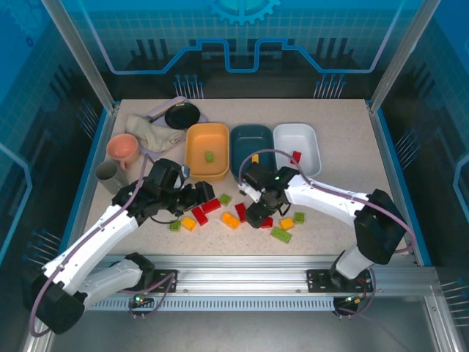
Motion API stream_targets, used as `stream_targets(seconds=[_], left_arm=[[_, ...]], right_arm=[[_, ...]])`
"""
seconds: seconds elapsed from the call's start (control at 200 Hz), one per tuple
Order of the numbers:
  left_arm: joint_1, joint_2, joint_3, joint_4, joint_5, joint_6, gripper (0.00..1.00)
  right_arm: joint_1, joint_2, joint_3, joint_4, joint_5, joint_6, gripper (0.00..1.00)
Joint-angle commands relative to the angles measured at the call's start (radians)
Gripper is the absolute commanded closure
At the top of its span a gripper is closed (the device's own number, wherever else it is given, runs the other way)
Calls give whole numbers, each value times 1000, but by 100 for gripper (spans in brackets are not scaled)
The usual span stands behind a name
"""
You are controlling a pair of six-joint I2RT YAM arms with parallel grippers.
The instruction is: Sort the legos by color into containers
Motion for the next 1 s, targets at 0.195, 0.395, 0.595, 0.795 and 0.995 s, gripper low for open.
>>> stream_targets(seconds=[0.195,0.395,0.595,0.795,0.995], left_arm=[[-5,-46,-18,-39,2,-31,18],[-7,-66,-20,-34,-3,-49,19],[-11,-80,-35,-13,16,-55,19],[-14,-103,-65,5,21,-85,20],[-34,-35,-18,96,43,-98,20]], right_arm=[[17,138,34,-88,98,-74,13],[-13,177,26,-44,83,-84,24],[-28,200,30,-14,56,-73,49],[-59,159,23,-3,44,-23,70],[-209,-23,55,-40,54,101,76]])
